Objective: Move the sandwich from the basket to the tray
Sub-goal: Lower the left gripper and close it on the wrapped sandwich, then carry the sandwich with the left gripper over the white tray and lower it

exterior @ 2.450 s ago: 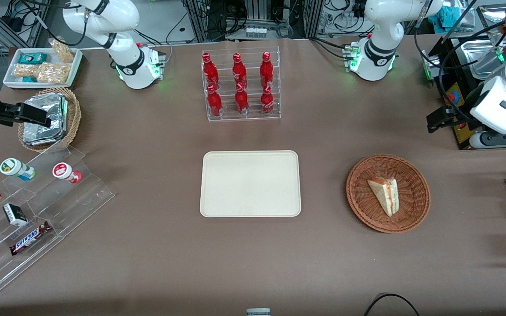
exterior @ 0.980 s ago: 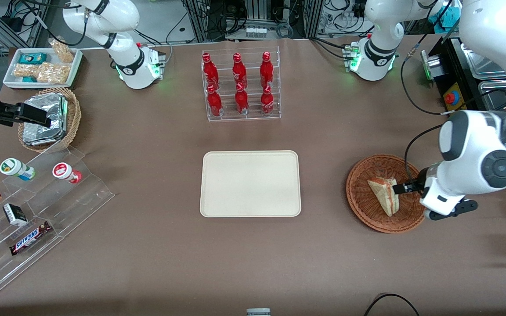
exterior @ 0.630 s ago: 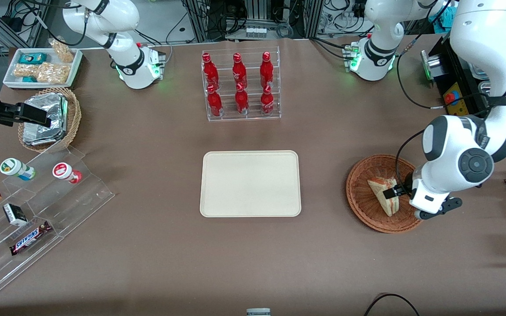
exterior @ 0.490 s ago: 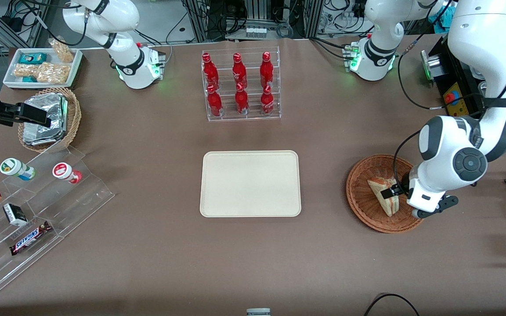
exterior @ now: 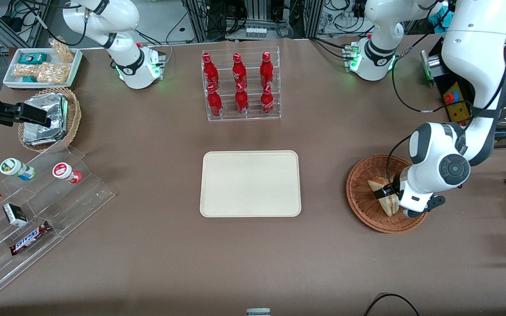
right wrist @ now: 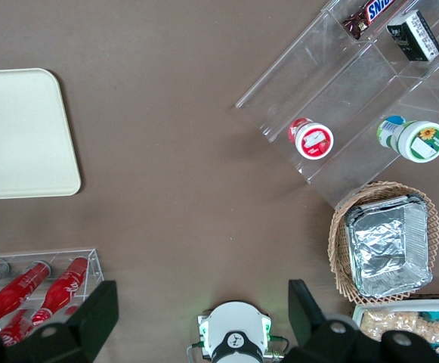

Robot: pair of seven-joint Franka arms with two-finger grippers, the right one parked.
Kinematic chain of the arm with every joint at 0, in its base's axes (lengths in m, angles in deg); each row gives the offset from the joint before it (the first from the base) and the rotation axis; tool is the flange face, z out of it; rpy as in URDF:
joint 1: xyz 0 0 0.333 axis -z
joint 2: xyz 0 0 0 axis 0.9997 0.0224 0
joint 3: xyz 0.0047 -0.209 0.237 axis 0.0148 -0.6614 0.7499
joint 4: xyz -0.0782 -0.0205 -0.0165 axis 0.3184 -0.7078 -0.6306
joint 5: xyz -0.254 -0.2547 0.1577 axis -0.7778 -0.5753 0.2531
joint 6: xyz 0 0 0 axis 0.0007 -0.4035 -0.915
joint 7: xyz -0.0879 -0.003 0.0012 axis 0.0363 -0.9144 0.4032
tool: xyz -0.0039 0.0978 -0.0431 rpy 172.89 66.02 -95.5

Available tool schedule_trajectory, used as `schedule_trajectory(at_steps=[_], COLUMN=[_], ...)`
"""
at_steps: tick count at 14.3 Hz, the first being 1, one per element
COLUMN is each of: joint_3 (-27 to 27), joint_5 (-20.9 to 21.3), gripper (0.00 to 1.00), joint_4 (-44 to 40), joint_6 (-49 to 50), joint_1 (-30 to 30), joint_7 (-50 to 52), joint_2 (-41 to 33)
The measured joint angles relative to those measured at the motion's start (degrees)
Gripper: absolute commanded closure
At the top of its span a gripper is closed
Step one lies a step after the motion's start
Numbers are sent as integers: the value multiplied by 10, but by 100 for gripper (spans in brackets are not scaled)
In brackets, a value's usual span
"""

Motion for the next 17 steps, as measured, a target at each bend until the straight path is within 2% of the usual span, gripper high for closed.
schedule_trajectory(at_steps=[1, 3, 5, 7, 12, 14, 17], joint_3=[0, 0, -1, -1, -11, -26, -49], joint_5=[0, 0, 0, 0, 1, 1, 0], gripper=[35, 62, 79, 84, 85, 85, 85], joint_4=[0, 0, 0, 0, 0, -3, -25], joint_6=[-5, -11, -11, -10, 38, 50, 64], joint_1=[0, 0, 0, 0, 8, 36, 128], joint_7=[9, 29, 35, 36, 23, -9, -9], joint_2=[5, 12, 12, 11, -33, -61, -70])
